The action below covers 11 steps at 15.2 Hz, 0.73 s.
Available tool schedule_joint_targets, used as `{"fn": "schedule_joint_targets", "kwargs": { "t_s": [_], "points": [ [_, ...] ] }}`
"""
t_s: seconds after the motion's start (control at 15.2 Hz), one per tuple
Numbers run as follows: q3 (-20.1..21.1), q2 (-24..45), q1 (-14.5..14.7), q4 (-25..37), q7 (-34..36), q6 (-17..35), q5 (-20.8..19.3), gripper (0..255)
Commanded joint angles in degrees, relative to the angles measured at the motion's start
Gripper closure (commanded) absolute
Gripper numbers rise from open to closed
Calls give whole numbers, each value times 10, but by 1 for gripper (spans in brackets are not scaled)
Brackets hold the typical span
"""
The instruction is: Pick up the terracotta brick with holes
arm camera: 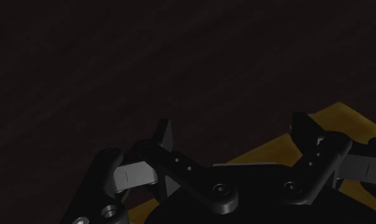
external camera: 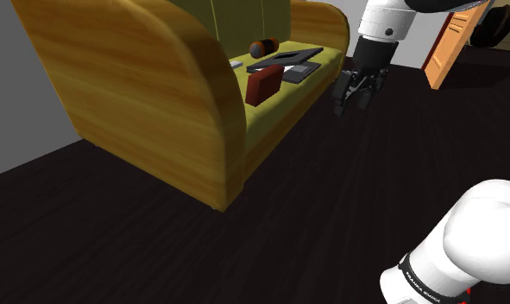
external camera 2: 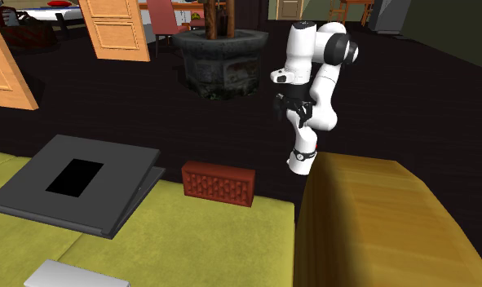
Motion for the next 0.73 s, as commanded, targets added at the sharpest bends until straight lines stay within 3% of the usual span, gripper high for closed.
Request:
{"fn": "schedule_joint_targets", "kwargs": {
  "t_s": [0.0, 0.66],
  "points": [
    [0, 0, 0, 0, 0, 0, 0, 0],
    [51, 221, -44, 172, 184, 60, 19, 0]
  ]
}}
